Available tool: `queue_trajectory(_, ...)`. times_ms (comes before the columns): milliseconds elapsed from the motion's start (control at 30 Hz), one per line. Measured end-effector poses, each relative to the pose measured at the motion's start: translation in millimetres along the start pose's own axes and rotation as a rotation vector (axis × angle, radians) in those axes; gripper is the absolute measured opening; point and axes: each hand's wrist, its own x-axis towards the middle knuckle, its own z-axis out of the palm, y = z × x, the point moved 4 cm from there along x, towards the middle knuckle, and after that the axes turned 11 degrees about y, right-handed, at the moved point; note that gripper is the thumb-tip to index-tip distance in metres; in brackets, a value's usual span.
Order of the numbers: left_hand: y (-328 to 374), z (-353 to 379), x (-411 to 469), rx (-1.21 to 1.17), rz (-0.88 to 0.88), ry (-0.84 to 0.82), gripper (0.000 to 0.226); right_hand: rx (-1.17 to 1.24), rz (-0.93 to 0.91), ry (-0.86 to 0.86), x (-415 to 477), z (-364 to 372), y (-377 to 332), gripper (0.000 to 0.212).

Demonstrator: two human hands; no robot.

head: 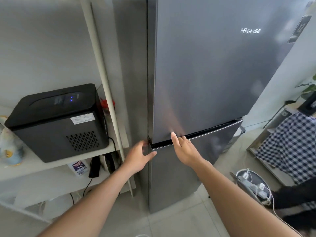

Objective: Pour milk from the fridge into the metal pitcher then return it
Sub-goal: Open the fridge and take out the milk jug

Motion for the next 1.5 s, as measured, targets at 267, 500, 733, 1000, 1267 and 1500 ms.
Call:
queue_trajectory(267, -13.4, 8.5, 26.7, -0.108, -0.03, 0.047, 0.072, -0.063, 0.078, -0.016, 3.0, 5.0, -5.5, 0.078)
queue_trajectory(500, -14.7, 4.4, 31.3, -0.112, -0.02, 0.035, 0.075, -0.007, 0.111, 0.064, -6.1, 10.7, -7.1, 0.073)
queue_trajectory(733, -5.9, 2.7, 9.0, -0.134, 0.015, 0.017, 0.066, 0.001, 0.093, 0.164, -11.4, 4.0, -0.9, 0.069)
queue_trajectory(1000, -6.7, 28.4, -34.0, -0.33, 0.089, -0.339, 0.048, -0.05, 0.075, 0.465, -50.9, -35.1, 55.3, 0.061)
queue_trajectory(1267, -6.6, 73.1, -39.4, -0.381, 0.036, -0.364, 0.044, -0.078, 0.225, 0.496, -86.1, -97.7, 100.4, 0.037)
queue_trajectory(1500, 10.4, 134.3, -55.5, -0.336, 0.094, -0.493, 0.028, -0.156, 0.319, 0.485, -101.7, -132.2, 141.5, 0.061)
